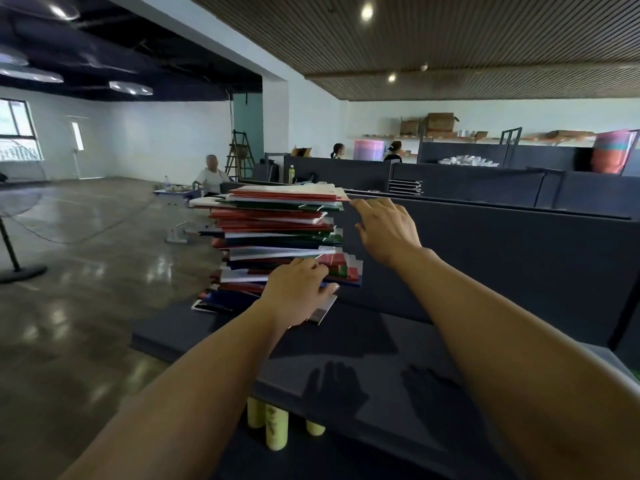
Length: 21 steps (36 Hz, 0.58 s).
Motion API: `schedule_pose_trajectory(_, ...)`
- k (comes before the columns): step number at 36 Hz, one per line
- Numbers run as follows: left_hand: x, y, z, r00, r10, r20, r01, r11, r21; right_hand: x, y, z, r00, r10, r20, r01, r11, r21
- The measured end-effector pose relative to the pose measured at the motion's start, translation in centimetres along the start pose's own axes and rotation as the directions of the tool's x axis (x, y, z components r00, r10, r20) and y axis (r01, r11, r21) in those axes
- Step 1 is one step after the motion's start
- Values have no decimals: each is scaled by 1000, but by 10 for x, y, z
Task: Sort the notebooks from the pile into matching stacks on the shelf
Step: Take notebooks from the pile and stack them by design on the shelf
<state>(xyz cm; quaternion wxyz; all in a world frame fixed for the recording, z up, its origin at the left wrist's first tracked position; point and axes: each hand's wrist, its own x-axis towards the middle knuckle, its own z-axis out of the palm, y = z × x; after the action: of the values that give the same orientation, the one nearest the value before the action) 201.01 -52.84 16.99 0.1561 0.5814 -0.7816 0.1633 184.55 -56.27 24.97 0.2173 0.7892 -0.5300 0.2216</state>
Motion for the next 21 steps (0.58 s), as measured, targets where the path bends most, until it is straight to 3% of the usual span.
schedule_pose_trajectory(21,26,-20,14,998,44,-36,-45,999,-25,85,-19,33,992,-33,125,35,999,-16)
